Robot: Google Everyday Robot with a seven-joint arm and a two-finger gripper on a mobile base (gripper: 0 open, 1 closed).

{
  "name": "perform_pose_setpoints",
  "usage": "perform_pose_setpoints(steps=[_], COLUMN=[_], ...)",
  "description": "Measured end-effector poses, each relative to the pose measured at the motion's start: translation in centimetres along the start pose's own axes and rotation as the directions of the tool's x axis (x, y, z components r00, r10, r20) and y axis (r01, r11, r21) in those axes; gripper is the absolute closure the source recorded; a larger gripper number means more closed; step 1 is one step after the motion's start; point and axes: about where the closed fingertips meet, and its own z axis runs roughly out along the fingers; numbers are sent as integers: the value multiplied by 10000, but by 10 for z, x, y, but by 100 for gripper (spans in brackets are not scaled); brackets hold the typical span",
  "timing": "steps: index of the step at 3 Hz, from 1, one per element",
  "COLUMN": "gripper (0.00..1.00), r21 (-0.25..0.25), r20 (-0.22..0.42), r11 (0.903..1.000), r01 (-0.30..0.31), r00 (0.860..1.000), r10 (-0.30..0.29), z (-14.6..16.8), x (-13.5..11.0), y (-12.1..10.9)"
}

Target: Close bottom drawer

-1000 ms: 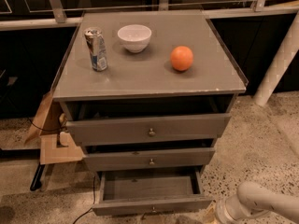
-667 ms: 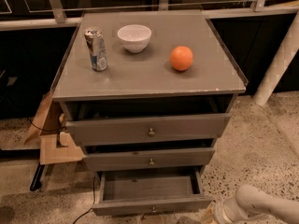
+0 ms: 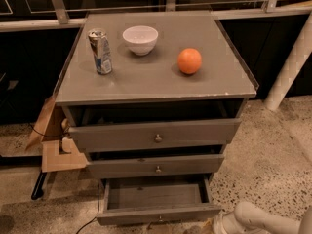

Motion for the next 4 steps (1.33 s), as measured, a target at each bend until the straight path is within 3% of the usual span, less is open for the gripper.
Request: perform_pose_setpoints(steps=[1, 2, 3, 4], gripper=[100, 100, 100, 100], r21=[262, 262, 670, 1471], r20=[484, 484, 304, 32], r11=[9976, 9976, 9950, 9821], r01=[641, 641, 745, 1175], r00=[9967, 9967, 9966, 9929], r10=[-653, -653, -767, -1193], z=[54, 54, 56, 58], x=[3, 3, 6, 8], y=[-8, -8, -12, -21])
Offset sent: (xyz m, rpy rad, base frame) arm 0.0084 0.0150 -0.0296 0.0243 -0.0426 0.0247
